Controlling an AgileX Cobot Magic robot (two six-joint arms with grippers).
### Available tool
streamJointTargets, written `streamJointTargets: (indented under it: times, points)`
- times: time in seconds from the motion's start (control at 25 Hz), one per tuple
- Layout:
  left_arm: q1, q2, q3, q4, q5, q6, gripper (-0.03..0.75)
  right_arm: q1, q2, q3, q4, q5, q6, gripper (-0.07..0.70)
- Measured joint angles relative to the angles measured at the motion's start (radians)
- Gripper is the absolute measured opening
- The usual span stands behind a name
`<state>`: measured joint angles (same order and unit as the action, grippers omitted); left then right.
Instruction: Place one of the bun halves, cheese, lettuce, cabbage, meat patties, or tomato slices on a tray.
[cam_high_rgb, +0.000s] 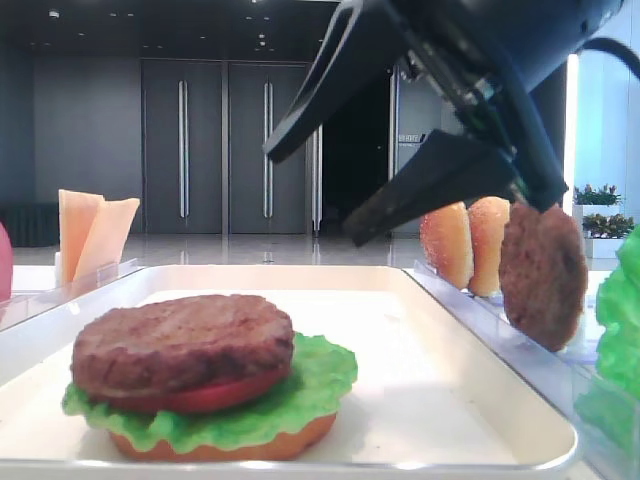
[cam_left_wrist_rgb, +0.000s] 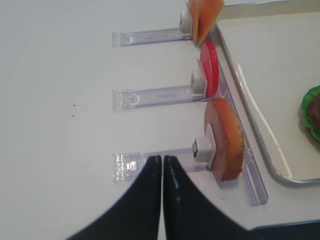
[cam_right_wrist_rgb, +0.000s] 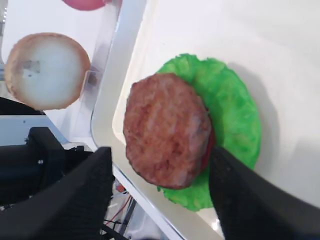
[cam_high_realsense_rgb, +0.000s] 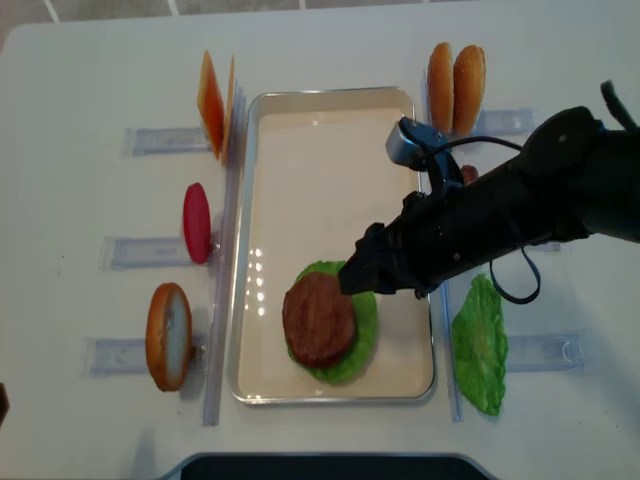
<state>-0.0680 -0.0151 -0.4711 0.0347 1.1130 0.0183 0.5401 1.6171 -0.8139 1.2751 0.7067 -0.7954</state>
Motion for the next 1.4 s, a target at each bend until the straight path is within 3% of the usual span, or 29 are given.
streamJointTargets:
  times: [0.2, 0.56, 0.96, 1.12, 1.28, 1.4]
  points:
    - [0.0, 0.0, 0.0, 0.0, 0.0, 0.0, -0.001, -0.042, -0.128, 0.0, -0.151, -0.009, 0.113, 0.437]
    - [0.0, 0.0, 0.0, 0.0, 0.0, 0.0, -0.001, -0.236, -0.344, 0.0, -0.628, 0.043, 0.46, 0.44]
    - [0.0, 0.0, 0.0, 0.0, 0.0, 0.0, -0.001, -0.511, -0.507, 0.0, -1.096, 0.267, 0.738, 0.44]
    - [0.0, 0.0, 0.0, 0.0, 0.0, 0.0, -0.001, -0.559, -0.546, 0.0, -1.282, 0.366, 0.866, 0.44]
    - [0.0, 0.0, 0.0, 0.0, 0.0, 0.0, -0.001, -0.562, -0.599, 0.002, -1.34, 0.449, 0.928, 0.44]
    - [0.0, 0.0, 0.0, 0.0, 0.0, 0.0, -0.001, -0.562, -0.637, 0.018, -1.335, 0.46, 0.931, 0.44]
